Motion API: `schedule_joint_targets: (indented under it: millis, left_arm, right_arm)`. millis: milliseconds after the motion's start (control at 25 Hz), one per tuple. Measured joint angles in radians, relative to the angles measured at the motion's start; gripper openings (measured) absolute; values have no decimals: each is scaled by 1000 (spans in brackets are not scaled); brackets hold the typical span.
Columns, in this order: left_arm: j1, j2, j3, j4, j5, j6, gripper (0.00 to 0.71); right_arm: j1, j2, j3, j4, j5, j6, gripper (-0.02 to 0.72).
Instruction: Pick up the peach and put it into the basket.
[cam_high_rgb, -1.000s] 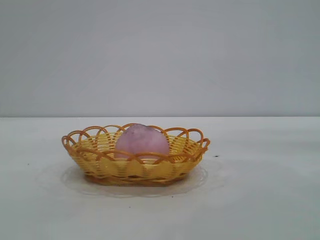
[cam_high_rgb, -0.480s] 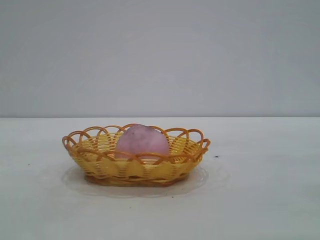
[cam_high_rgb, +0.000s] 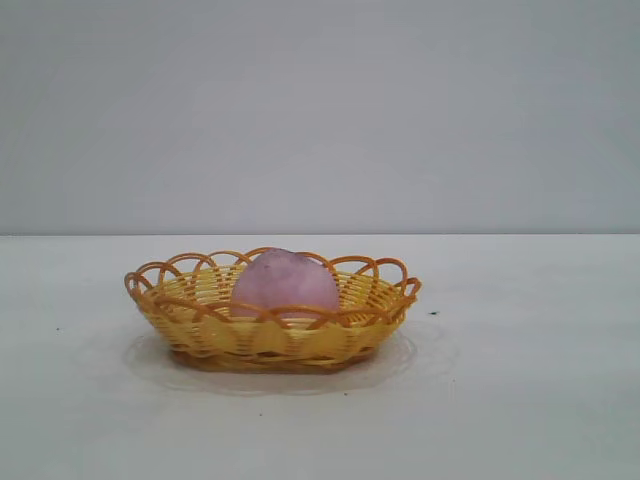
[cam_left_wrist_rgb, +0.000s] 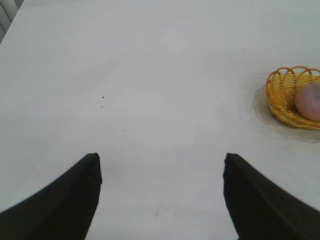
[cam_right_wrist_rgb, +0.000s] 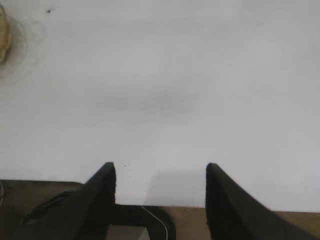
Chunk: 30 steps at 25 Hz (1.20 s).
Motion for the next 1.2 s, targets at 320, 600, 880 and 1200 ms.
schedule_joint_targets:
  millis: [320,600,880,1200]
  left_arm:
    - [0,0,0,0,0,0,458]
    - [0,0,0,0,0,0,458]
    - [0,0,0,0,0,0,458]
    - [0,0,0,0,0,0,458]
  right_arm:
    - [0,-285,-5,-22,-4,33,403]
    - [0,-399,-12,-22,-16,36,403]
    - [0,-399,-12,-24,46,37,403]
    - [0,-399,-12,-24,53,37,403]
